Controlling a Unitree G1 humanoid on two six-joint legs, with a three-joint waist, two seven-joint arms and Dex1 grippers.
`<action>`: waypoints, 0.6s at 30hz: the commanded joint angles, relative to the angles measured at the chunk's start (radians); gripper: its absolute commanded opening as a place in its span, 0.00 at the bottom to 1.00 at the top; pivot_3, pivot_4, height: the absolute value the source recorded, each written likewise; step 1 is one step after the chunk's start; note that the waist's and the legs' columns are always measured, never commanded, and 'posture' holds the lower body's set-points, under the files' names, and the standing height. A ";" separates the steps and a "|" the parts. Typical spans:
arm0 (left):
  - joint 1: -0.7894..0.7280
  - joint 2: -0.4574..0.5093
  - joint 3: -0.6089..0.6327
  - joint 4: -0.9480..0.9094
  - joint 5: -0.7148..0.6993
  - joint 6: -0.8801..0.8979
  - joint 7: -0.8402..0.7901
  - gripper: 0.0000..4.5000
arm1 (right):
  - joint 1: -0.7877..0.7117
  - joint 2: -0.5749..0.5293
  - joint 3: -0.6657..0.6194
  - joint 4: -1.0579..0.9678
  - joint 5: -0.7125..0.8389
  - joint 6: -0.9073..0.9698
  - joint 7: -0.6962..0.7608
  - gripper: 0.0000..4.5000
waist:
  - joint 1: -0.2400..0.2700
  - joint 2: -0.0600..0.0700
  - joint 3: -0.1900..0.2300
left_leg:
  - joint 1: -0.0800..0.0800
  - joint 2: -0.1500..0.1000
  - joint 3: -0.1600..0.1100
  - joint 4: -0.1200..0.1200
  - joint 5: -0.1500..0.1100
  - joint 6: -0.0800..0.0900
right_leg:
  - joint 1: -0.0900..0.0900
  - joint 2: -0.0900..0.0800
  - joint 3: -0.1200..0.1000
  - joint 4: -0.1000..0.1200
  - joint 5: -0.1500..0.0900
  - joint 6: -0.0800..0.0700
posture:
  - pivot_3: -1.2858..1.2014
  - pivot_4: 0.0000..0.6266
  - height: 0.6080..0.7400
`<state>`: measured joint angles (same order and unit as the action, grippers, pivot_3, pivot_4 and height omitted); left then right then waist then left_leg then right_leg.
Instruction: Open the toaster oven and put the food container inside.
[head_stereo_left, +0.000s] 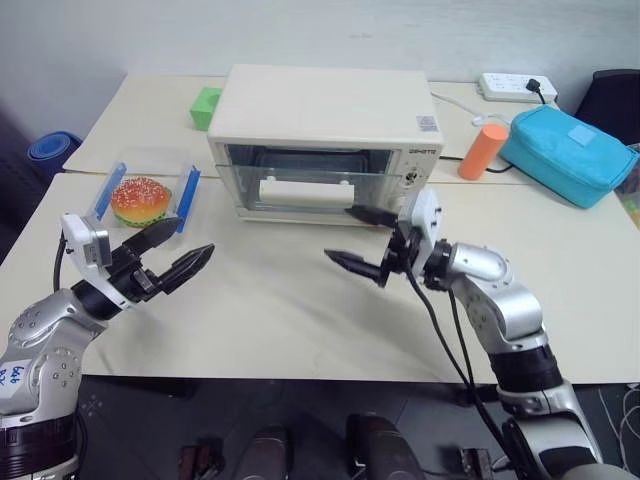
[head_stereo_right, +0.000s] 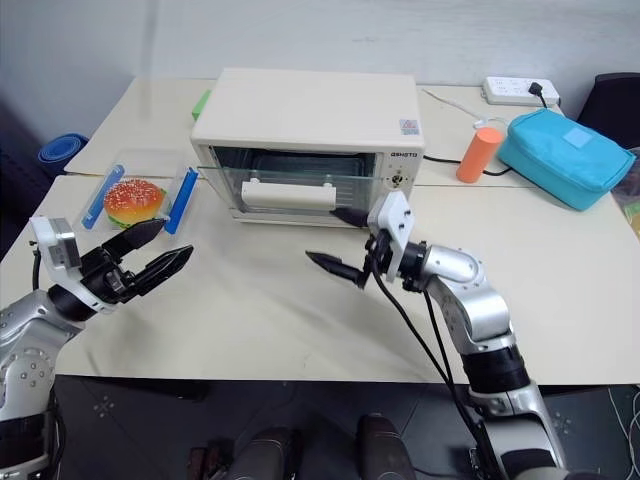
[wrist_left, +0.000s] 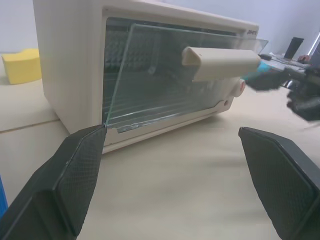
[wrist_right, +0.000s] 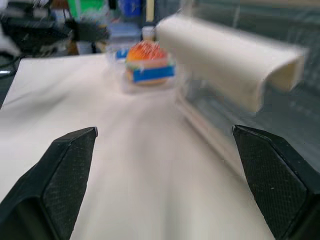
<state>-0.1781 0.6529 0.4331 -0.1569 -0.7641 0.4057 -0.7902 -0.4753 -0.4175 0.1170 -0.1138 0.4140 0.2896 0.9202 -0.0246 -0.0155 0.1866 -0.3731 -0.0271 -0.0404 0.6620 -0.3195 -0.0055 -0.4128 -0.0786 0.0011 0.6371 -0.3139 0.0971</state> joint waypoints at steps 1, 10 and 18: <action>-0.072 0.021 0.031 0.039 -0.018 -0.002 0.000 0.74 | 0.031 -0.018 0.015 -0.063 -0.015 -0.037 0.027 1.00 | -0.001 0.000 0.000 | 0.000 0.000 0.000 0.000 0.000 0.000 | 0.000 0.000 0.000 0.000 0.000 0.000 | 0.52 0.24 1.00; -0.200 0.050 -0.046 0.135 0.022 0.006 -0.103 0.14 | 0.003 0.002 -0.018 0.015 -0.059 -0.063 -0.033 1.00 | -0.006 0.000 0.000 | 0.001 0.000 0.001 0.000 0.001 -0.001 | 0.000 0.001 0.001 0.001 0.000 0.000 | 0.52 0.24 1.00; -0.170 0.042 -0.017 0.129 0.033 -0.023 -0.101 0.14 | -0.133 0.034 -0.062 0.111 -0.053 -0.055 -0.074 1.00 | -0.004 0.000 0.000 | 0.001 0.000 0.001 0.000 0.001 -0.001 | -0.001 0.001 0.001 0.001 0.000 0.000 | 0.52 0.24 1.00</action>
<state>-0.3544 0.6866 0.3887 0.0028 -0.7317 0.4016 -0.8938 -0.5805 -0.3896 0.0806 -0.0050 0.3497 0.2452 0.8583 -0.0282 -0.0155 0.1866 -0.3725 -0.0268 -0.0397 0.6618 -0.3186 -0.0070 -0.4134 -0.0779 0.0017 0.6378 -0.3139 0.0971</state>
